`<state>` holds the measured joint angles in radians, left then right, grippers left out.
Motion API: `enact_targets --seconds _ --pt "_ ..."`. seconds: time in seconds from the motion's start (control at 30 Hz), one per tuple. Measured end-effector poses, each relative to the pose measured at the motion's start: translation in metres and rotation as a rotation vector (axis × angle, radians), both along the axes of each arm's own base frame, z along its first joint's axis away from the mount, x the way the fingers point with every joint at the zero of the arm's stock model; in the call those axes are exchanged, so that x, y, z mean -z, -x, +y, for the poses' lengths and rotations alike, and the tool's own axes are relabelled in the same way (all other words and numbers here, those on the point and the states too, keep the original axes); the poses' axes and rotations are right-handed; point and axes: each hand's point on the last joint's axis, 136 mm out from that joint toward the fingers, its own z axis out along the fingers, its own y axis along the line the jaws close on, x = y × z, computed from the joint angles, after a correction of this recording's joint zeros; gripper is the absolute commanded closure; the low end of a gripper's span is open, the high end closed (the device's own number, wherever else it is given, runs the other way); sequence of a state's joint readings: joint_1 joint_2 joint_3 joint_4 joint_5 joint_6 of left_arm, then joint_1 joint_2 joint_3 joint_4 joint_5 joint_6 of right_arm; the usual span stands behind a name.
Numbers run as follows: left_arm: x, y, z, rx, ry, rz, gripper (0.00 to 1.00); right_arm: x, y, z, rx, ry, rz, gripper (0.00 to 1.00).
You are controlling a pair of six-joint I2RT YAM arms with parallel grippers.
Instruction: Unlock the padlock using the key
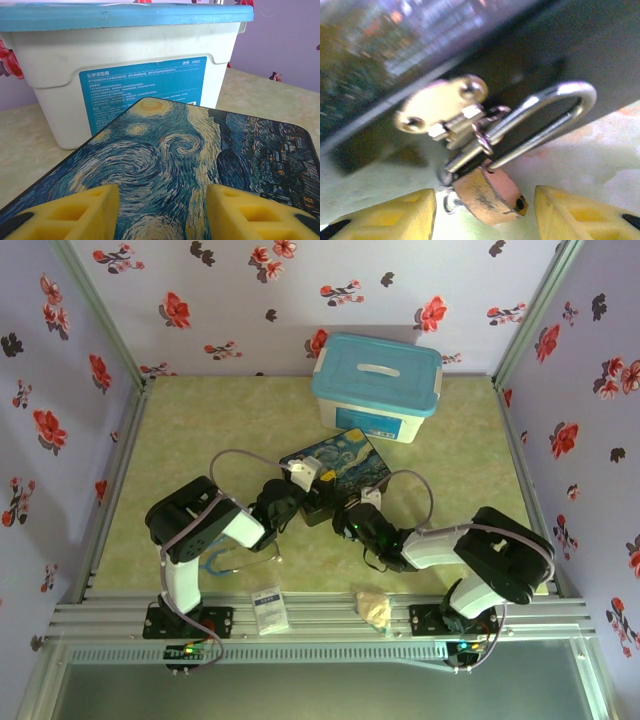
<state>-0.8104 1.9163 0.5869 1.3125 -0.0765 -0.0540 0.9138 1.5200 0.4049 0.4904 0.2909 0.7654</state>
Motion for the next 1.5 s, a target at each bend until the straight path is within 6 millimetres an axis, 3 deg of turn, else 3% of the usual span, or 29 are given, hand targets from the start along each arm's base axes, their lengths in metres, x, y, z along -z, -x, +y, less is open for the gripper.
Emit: enact_targets --seconds 0.23,0.53,0.9,1.27,1.5 --pt "0.000 0.000 0.000 0.000 0.000 0.000 0.51 0.003 0.000 -0.003 0.001 0.022 -0.003 0.49" --pt "0.000 -0.001 0.000 -0.001 0.000 0.000 0.51 0.008 -0.008 -0.001 0.009 0.040 -0.038 0.62" --pt "0.000 -0.005 0.003 -0.013 0.004 0.002 0.51 0.000 -0.014 0.000 0.053 -0.168 -0.085 0.99" --pt "-0.002 -0.004 0.004 -0.013 0.011 0.011 0.49 -0.003 -0.013 0.000 0.054 -0.396 -0.129 1.00" --pt "-0.003 0.008 0.014 -0.012 -0.034 0.147 0.32 -0.006 -0.012 0.000 0.055 -0.418 -0.135 1.00"
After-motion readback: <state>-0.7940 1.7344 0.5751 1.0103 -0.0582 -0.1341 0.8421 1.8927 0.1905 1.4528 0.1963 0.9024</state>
